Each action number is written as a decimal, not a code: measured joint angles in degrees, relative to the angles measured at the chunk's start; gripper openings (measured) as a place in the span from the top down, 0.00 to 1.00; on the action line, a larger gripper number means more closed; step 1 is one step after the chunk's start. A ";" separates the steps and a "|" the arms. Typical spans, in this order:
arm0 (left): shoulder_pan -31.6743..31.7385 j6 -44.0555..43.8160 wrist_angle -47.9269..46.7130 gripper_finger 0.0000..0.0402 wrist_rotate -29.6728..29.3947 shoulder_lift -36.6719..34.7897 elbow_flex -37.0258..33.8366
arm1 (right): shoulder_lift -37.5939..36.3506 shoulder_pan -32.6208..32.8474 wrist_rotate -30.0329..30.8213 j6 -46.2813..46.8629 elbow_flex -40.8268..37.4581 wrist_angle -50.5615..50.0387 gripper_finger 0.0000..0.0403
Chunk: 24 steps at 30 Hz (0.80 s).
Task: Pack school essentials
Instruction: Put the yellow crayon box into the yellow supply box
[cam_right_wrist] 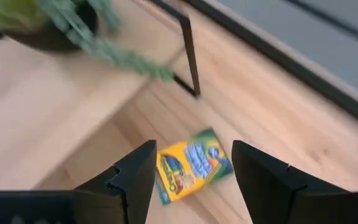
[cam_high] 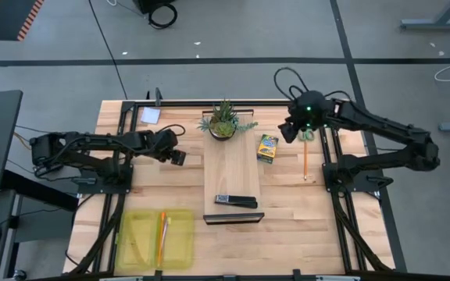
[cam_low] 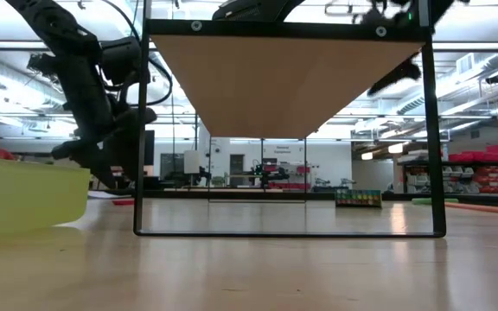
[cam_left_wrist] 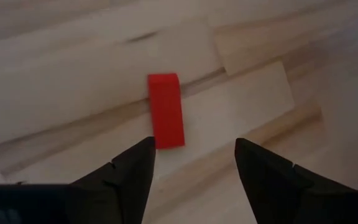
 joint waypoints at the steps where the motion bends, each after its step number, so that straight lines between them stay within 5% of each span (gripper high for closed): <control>1: 0.00 -0.26 -0.11 0.44 0.72 0.00 0.00 | -0.02 -0.57 -1.01 0.64 -1.78 0.87 0.46; 9: 0.00 -1.11 -0.27 0.52 2.67 -2.04 0.02 | 5.15 -6.36 -11.56 1.74 -9.73 1.07 0.46; 24: 0.00 0.31 -0.26 0.57 2.67 -2.69 0.04 | 24.27 -15.78 -14.18 -3.65 -9.72 18.79 0.46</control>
